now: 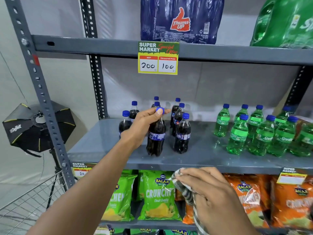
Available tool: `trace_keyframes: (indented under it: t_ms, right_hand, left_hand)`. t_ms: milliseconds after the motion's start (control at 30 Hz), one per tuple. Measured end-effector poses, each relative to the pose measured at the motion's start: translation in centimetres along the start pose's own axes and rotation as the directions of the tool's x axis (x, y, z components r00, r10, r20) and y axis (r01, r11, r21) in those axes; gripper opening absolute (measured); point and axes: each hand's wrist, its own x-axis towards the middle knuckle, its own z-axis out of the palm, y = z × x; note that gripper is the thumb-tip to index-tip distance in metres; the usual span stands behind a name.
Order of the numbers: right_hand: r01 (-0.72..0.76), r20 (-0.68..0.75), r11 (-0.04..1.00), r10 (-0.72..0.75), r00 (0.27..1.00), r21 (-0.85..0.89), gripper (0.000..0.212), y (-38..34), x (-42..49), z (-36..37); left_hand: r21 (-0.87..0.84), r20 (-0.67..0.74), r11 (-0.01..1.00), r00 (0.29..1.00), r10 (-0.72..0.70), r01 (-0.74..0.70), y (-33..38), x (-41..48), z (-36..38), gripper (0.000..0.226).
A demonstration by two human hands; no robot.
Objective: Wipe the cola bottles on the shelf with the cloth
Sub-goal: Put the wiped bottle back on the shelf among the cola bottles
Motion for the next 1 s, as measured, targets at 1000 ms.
trace_keyframes:
  t_ms: [1000]
  right_hand:
    - [-0.042,-0.115,0.999,0.046,0.992,0.034,0.054,2.3,-1.7,0.2]
  left_hand:
    - [0.25,0.023,0.967,0.998,-0.063,0.056,-3.2,2.6,-1.0,0.03]
